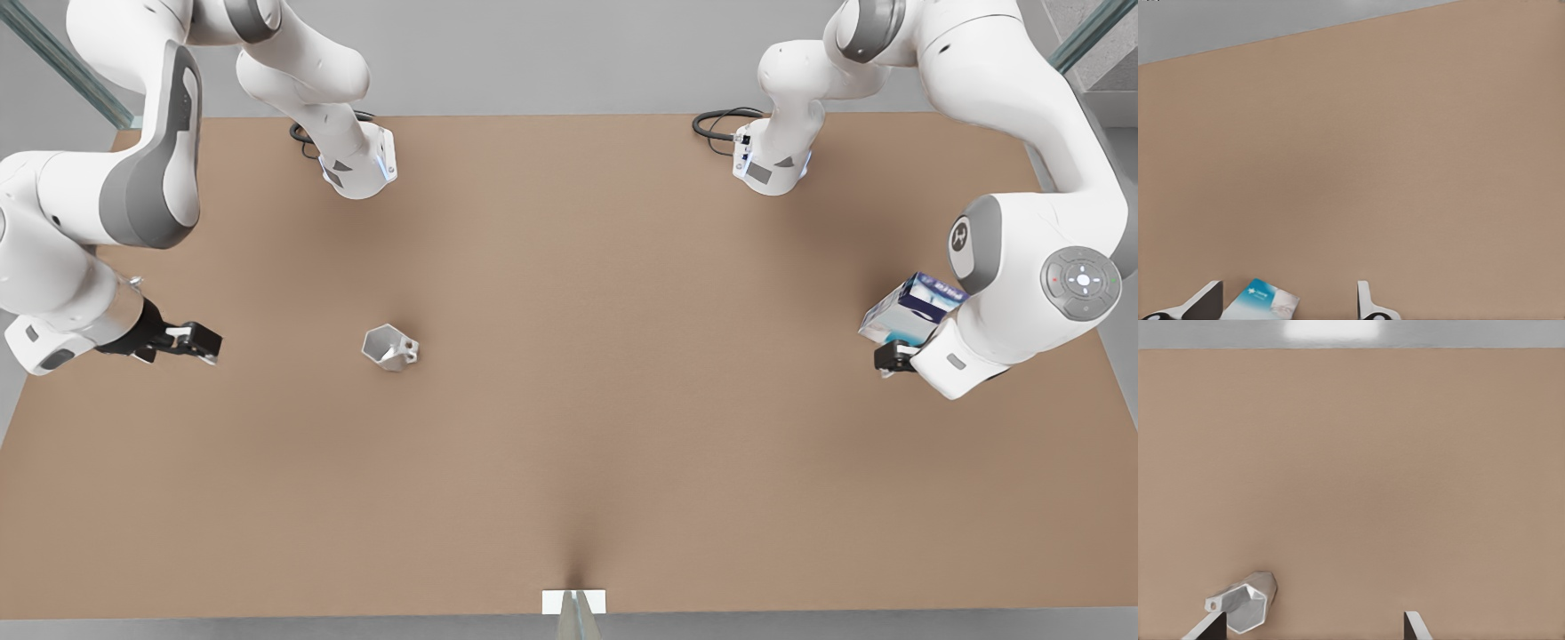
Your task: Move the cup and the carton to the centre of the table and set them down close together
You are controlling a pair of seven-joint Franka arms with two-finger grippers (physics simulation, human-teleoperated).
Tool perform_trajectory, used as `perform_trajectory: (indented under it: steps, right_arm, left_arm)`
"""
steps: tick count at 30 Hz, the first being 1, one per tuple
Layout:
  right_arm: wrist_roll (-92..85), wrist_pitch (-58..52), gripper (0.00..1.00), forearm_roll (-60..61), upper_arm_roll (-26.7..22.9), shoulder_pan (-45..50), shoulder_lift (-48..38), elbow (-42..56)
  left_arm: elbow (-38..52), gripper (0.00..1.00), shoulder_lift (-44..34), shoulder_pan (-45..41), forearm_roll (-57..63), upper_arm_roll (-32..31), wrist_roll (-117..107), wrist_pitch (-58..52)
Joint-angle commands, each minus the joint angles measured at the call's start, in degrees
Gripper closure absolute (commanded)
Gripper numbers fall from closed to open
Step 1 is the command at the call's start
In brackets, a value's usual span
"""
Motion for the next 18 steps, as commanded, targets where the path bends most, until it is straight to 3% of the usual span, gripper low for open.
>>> perform_trajectory:
  steps: [1, 6, 8, 13, 18]
  right_arm:
    - [0.0, -0.2, 0.0, 0.0, 0.0, 0.4, 0.1, 0.0]
    - [-0.2, 2.6, 0.0, -0.3, 0.4, 1.9, 0.2, -7.2]
    - [-0.1, 5.1, 0.0, -0.3, 3.3, 2.5, -0.5, -11.0]
    - [-0.1, 27.7, 0.0, 0.2, 6.1, 3.8, -2.1, -31.4]
    - [0.0, 27.1, 0.0, 1.1, 6.2, 3.5, -2.6, -36.2]
  left_arm:
    - [0.0, 0.0, 0.2, 0.0, 0.3, 0.0, -0.1, 0.0]
    - [-0.3, 0.0, 1.2, 0.4, 0.4, 0.4, -0.3, 0.6]
    - [-0.3, 0.0, 1.7, 0.4, 0.3, 0.5, -0.2, 0.8]
    - [-0.3, 0.0, 3.3, 0.4, 0.1, 0.8, -0.2, 0.9]
    - [-0.3, 0.0, 3.9, 0.4, 0.1, 0.9, -0.2, 0.9]
